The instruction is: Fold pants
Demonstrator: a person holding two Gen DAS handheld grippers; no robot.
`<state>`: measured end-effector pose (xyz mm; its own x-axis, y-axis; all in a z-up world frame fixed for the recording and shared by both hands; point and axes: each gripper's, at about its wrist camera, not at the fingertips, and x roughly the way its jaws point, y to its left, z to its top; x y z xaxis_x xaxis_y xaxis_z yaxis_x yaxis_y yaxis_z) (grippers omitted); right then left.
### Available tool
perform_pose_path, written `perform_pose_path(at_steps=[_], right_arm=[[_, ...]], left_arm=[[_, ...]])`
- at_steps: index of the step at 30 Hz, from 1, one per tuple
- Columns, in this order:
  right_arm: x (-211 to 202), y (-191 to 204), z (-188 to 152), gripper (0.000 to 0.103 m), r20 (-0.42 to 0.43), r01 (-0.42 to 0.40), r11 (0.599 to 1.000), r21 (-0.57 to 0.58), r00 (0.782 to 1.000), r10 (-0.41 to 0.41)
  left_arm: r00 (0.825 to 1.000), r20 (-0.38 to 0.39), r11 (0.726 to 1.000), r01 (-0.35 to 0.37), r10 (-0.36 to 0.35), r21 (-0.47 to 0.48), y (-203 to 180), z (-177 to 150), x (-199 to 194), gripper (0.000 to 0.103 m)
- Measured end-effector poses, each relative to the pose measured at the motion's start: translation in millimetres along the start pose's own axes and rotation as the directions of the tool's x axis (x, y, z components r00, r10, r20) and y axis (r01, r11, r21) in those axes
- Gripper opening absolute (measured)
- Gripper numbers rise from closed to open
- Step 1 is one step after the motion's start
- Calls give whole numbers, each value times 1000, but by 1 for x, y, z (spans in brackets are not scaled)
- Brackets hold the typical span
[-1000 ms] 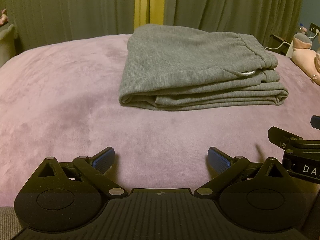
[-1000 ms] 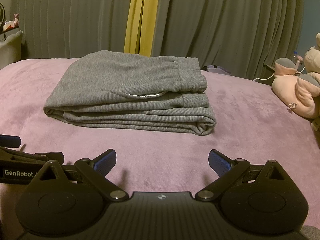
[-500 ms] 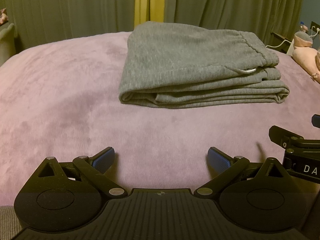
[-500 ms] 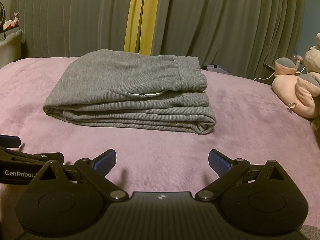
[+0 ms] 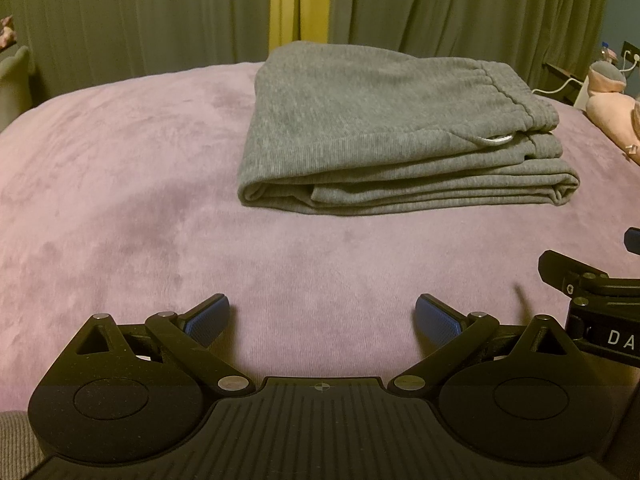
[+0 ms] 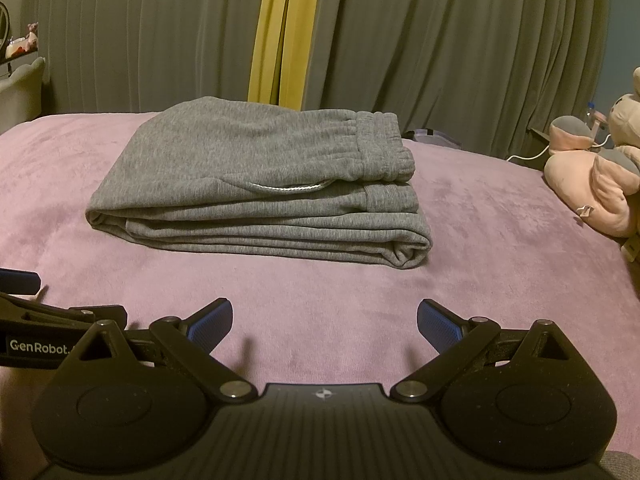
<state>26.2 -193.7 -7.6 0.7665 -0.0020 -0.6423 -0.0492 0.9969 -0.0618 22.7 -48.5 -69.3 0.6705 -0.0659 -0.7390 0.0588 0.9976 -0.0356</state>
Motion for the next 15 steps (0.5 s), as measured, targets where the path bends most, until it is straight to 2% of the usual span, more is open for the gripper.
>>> perform_pose_path(at_steps=[15], right_arm=[[0, 0, 0, 99, 0, 0, 1000, -2, 1000, 0]], left_arm=[[1000, -3, 1000, -1, 1, 1, 0, -1, 0, 102]])
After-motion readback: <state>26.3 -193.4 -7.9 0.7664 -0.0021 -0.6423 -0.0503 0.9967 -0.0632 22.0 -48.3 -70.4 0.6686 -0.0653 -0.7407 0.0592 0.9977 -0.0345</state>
